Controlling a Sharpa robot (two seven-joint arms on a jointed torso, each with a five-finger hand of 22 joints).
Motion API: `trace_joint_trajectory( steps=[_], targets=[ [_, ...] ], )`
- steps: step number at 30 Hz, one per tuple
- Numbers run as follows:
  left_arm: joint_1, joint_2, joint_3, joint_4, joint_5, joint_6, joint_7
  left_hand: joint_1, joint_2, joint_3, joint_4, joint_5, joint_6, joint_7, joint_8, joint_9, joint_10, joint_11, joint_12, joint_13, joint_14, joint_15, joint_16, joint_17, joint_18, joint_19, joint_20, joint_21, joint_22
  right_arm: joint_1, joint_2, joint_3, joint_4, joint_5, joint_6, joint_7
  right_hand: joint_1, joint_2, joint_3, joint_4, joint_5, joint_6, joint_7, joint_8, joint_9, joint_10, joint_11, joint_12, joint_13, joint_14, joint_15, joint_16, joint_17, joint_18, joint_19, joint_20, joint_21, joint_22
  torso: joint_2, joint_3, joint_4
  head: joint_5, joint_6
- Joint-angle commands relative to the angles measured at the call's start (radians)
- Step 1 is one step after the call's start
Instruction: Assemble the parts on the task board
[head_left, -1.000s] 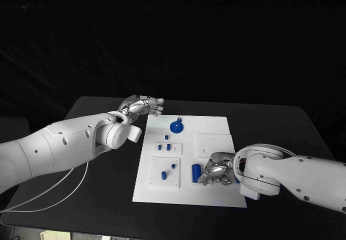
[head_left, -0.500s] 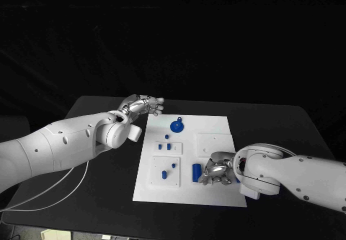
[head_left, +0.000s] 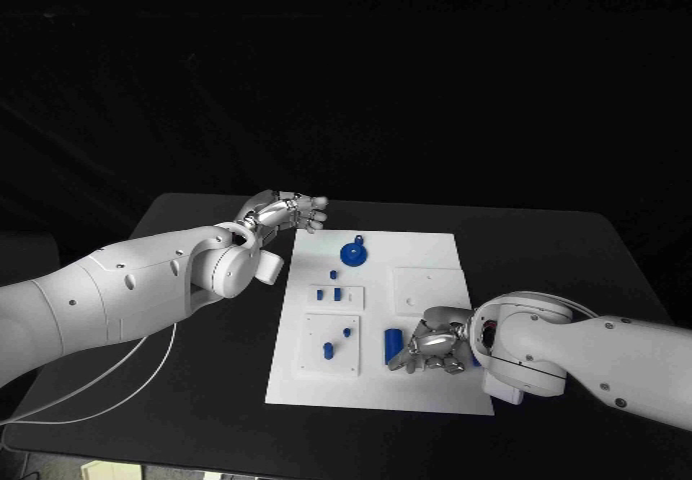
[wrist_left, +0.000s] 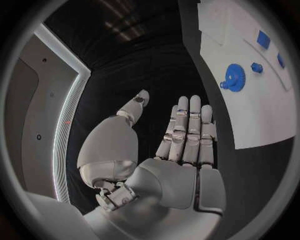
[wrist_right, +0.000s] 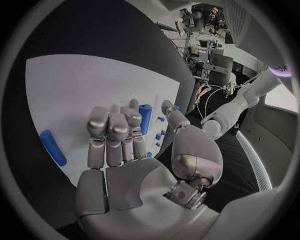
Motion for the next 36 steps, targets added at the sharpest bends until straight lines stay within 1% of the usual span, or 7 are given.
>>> trace_joint_trajectory(
  steps=[1, 4, 10, 18, 30, 32, 36],
  targets=[
    [0.001, 0.001, 0.001, 0.001, 0.001, 0.011, 0.006, 0.0, 0.01, -0.001, 0.0, 0.005, 0.008, 0.0, 0.004, 0.001, -0.003, -0.002, -0.002, -0.002, -0.001, 0.0, -0.007, 0.001, 0.019, -0.003, 0.003, -0.006, 0.002, -0.003, -0.011, -0.002, 0.011, 0.001, 0.008, 0.027, -0.012, 0.003, -0.027, -0.014, 0.003, -0.003, -0.001, 0.002, 0.003, 0.004, -0.005, -0.004, 0.001, -0.001, -0.01, 0.001, 0.001, 0.075, -0.004, -0.008, -0.006, 0.011, 0.0, 0.0001, -0.0003, 0.0, 0.001],
    [0.001, 0.002, 0.001, 0.0, 0.001, 0.011, 0.006, 0.0, 0.01, -0.002, 0.0, 0.005, 0.007, 0.0, 0.004, 0.001, -0.003, -0.002, -0.002, -0.002, -0.001, 0.0, -0.007, 0.002, 0.02, -0.003, 0.003, -0.006, 0.002, -0.003, -0.027, 0.011, 0.015, -0.002, 0.003, 0.032, -0.009, 0.005, -0.048, -0.016, 0.003, -0.004, -0.002, 0.001, 0.004, 0.004, -0.006, -0.005, 0.002, -0.002, -0.011, 0.001, 0.002, 0.075, -0.005, -0.012, -0.007, 0.011, 0.0, 0.0005, -0.0007, 0.0, 0.003],
    [0.001, 0.003, 0.001, -0.001, 0.001, 0.01, 0.006, 0.0, 0.01, -0.002, 0.0, 0.006, 0.007, 0.0, 0.004, 0.001, -0.003, -0.002, -0.002, -0.002, -0.001, 0.0, -0.008, 0.002, 0.02, -0.003, 0.003, -0.007, 0.002, 0.006, -0.068, 0.069, 0.013, -0.028, 0.023, 0.086, 0.015, 0.019, -0.063, -0.017, 0.003, -0.004, -0.003, 0.001, 0.006, 0.004, -0.007, -0.006, 0.003, -0.002, -0.013, 0.0, 0.004, 0.075, -0.005, -0.017, -0.008, 0.011, 0.0, 0.0009, 0.0, -0.002, 0.008],
    [0.001, 0.005, 0.0, -0.002, 0.001, 0.011, 0.006, 0.0, 0.011, -0.002, -0.001, 0.006, 0.008, 0.0, 0.005, 0.001, -0.003, -0.002, -0.002, -0.002, 0.0, 0.0, -0.008, 0.003, 0.02, -0.003, 0.003, -0.007, 0.002, 0.054, -0.113, 0.083, -0.021, -0.028, 0.042, 0.125, 0.074, 0.043, -0.063, -0.017, 0.004, -0.004, -0.002, -0.001, 0.008, 0.007, -0.007, -0.004, 0.005, 0.0, -0.012, 0.001, 0.006, 0.075, -0.002, -0.022, -0.008, 0.011, 0.0, 0.0015, -0.001, -0.01, 0.016],
    [0.001, 0.005, 0.0, 0.002, 0.001, 0.009, 0.007, 0.002, 0.011, -0.002, -0.002, 0.006, 0.009, 0.0, 0.006, 0.001, -0.002, -0.003, -0.001, -0.002, 0.001, 0.0, -0.009, 0.005, 0.019, -0.004, 0.003, -0.007, 0.003, 0.07, -0.21, 0.078, -0.068, -0.148, 0.071, 0.082, 0.134, 0.02, -0.02, 0.001, 0.003, -0.003, 0.0, -0.005, 0.009, 0.01, -0.004, -0.004, 0.005, 0.004, -0.009, -0.001, 0.006, 0.075, 0.004, -0.017, -0.01, 0.01, 0.0, -0.0003, -0.0013, -0.04, 0.017],
    [0.001, 0.006, 0.0, 0.001, 0.001, 0.009, 0.007, 0.002, 0.011, -0.002, -0.002, 0.006, 0.009, 0.0, 0.006, 0.001, -0.001, -0.003, -0.001, -0.002, 0.001, 0.0, -0.009, 0.005, 0.019, -0.004, 0.003, -0.007, 0.003, 0.069, -0.221, 0.072, -0.067, -0.177, 0.095, 0.076, 0.13, 0.016, -0.02, 0.004, 0.003, -0.002, 0.001, -0.005, 0.009, 0.01, -0.004, -0.004, 0.005, 0.004, -0.009, -0.001, 0.006, 0.075, 0.004, -0.016, -0.01, 0.01, 0.0, -0.0001, -0.0016, -0.043, 0.018],
    [0.001, 0.005, 0.0, 0.006, 0.001, 0.012, 0.006, 0.002, 0.011, -0.003, -0.002, 0.006, 0.009, 0.0, 0.006, 0.001, -0.001, -0.003, -0.001, -0.002, 0.001, 0.0, -0.009, 0.005, 0.019, -0.004, 0.004, -0.008, 0.004, 0.068, -0.241, 0.031, -0.041, -0.259, 0.136, 0.069, 0.093, 0.019, -0.028, 0.03, 0.003, -0.004, 0.001, -0.007, 0.009, 0.008, -0.003, -0.006, 0.005, 0.003, -0.008, -0.003, 0.006, 0.075, 0.002, -0.011, -0.011, 0.01, 0.0, 0.0004, -0.0003, -0.048, 0.018]
  ],
)
